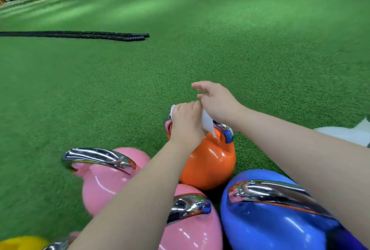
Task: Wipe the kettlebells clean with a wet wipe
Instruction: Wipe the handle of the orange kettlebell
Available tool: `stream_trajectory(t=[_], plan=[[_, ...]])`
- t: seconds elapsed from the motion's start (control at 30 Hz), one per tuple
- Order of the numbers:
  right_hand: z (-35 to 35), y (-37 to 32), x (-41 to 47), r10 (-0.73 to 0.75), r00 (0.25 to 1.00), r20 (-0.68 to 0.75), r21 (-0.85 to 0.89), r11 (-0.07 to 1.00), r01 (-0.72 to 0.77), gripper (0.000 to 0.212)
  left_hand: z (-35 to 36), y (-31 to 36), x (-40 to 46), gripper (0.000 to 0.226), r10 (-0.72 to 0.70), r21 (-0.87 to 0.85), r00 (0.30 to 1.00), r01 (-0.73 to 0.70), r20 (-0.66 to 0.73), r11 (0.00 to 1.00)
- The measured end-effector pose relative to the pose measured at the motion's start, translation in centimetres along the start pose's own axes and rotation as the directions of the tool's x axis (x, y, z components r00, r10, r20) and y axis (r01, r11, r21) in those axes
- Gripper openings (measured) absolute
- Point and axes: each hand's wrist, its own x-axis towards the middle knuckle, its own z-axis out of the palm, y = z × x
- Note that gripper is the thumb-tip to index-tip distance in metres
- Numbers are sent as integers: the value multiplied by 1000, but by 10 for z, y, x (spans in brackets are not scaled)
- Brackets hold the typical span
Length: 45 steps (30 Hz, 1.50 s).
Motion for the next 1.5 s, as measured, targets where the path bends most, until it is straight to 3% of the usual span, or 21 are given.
stream_trajectory(t=[0.07, 0.17, 0.27, 0.37, 0.5, 0.57, 0.63, 0.7, 0.8, 0.87, 0.97, 1.03, 1.27, 1.37, 1.5], plan=[[8, -2, -3, -16, 998, 64, -96, 995, 22, 50, 4, -9, -4, 48, 5, -71, 999, -3, 32, 997], [12, -10, -3, -24, 988, 152, -321, 944, 72, 49, 2, -17, -12, 52, -21, -341, 1000, 21, 4, 940], [21, -22, -1, 65, 968, 242, -515, 854, 72, 43, -6, -31, -25, 68, -261, -524, 958, 282, 115, 803], [33, -31, 1, 114, 944, 308, -681, 720, 136, 30, -9, -44, -33, 74, -435, -375, 833, 545, 342, 750], [55, -35, 14, 188, 937, 295, -798, 588, 133, 33, -5, -53, -35, 71, -565, -176, 592, 764, 575, 621], [67, -32, 24, 206, 940, 271, -826, 551, 117, 34, -1, -57, -33, 58, -483, -123, 561, 728, 672, 675], [80, -32, 35, 252, 944, 215, -862, 504, 61, 40, 2, -52, -34, 49, -239, -162, 547, 584, 802, 795], [87, -33, 44, 305, 933, 189, -889, 457, 31, 46, 2, -46, -35, 46, -89, -253, 566, 497, 820, 830], [84, -33, 53, 380, 897, 226, -847, 532, -12, 48, -1, -44, -34, 66, -71, -344, 666, 470, 743, 813], [74, -31, 54, 430, 855, 291, -758, 648, -68, 53, -2, -43, -35, 82, -44, -363, 669, 455, 742, 813], [57, -22, 49, 448, 836, 318, -603, 776, -186, 69, -4, -42, -38, 89, 43, -362, 632, 384, 774, 849], [45, -12, 43, 439, 847, 301, -548, 806, -223, 74, -3, -42, -39, 89, 65, -368, 614, 381, 787, 848], [12, 27, 1, 273, 953, 133, -399, 895, -201, 56, -2, -42, -37, 91, 75, -347, 617, 334, 783, 876], [16, 24, -10, 178, 978, 107, -588, 805, -82, 40, -2, -41, -35, 91, 96, -351, 605, 319, 791, 880], [39, 9, -9, -8, 998, 59, -872, 486, 56, 40, -2, -39, -33, 95, 96, -349, 589, 332, 803, 876]])
